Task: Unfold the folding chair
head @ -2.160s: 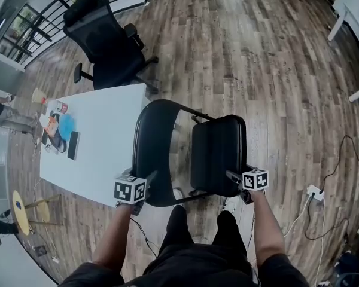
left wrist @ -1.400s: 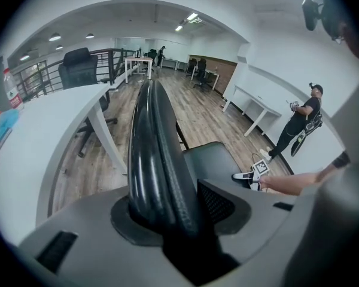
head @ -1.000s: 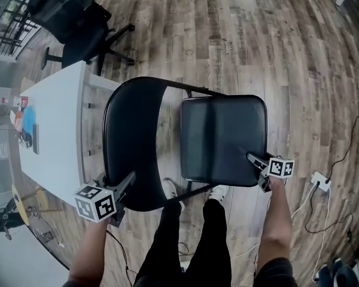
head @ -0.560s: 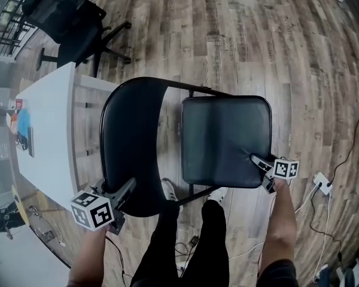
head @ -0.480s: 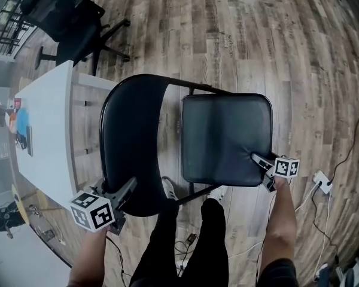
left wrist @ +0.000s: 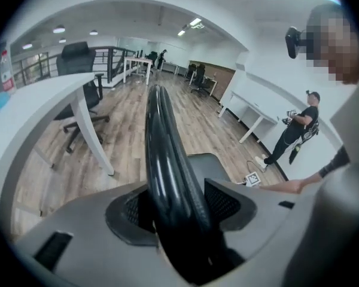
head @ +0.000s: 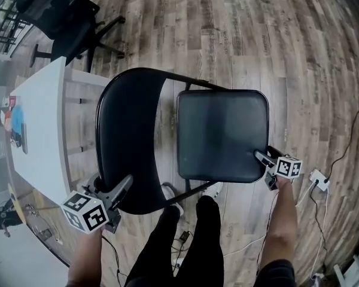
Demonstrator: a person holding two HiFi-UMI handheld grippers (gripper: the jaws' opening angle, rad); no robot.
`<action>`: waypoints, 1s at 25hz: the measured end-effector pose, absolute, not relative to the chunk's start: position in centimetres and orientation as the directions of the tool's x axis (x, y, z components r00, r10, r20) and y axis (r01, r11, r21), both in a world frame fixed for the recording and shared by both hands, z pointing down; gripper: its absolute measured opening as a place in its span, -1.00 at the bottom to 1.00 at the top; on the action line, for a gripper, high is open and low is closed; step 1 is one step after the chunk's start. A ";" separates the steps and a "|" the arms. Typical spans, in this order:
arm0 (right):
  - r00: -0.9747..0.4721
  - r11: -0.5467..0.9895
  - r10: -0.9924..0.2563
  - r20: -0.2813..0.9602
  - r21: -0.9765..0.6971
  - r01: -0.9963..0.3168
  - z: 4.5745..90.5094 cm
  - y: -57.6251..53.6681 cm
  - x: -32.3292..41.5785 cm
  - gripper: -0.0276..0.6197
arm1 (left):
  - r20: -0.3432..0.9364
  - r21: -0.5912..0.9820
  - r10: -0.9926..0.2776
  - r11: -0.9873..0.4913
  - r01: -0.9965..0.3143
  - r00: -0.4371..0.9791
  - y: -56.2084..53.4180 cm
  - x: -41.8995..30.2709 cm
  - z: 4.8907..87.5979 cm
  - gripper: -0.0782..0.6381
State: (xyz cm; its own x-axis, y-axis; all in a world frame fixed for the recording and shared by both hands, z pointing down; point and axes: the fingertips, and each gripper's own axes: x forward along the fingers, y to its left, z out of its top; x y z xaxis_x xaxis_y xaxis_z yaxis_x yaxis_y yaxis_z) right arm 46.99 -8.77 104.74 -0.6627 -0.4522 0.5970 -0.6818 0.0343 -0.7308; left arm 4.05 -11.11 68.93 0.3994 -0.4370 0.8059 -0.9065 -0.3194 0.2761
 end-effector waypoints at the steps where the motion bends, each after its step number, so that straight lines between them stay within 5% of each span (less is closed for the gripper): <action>1: -0.627 0.032 -0.470 0.622 -0.698 -0.716 104.2 -8.4 48.1 0.39 | 0.804 0.242 -0.462 -0.324 -0.915 0.376 -11.1 3.6 68.5 -0.10; 6: -0.473 0.101 -0.582 0.661 -0.519 -0.849 97.7 -6.8 49.3 0.39 | 0.773 0.121 -0.546 -0.373 -0.920 0.323 -10.5 2.6 65.5 -0.10; 15: -0.415 0.301 -0.777 0.473 -0.300 -0.905 75.1 -3.8 36.5 0.32 | 0.609 0.170 -0.711 -0.317 -0.933 0.352 -5.9 0.4 56.6 -0.27; 25: -0.260 0.253 -0.919 0.296 -0.062 -0.965 52.9 7.8 29.1 -0.79 | 0.383 0.203 -0.803 -0.409 -0.890 0.457 5.9 2.9 47.5 -0.72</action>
State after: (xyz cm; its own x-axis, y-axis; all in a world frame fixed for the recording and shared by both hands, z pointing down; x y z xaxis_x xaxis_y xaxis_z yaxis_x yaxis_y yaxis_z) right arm 29.07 7.84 52.91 -0.2600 -0.9191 0.2961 -0.9654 0.2532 -0.0617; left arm 2.86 5.91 47.46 0.4565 -0.8032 0.3828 -0.8897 -0.4089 0.2032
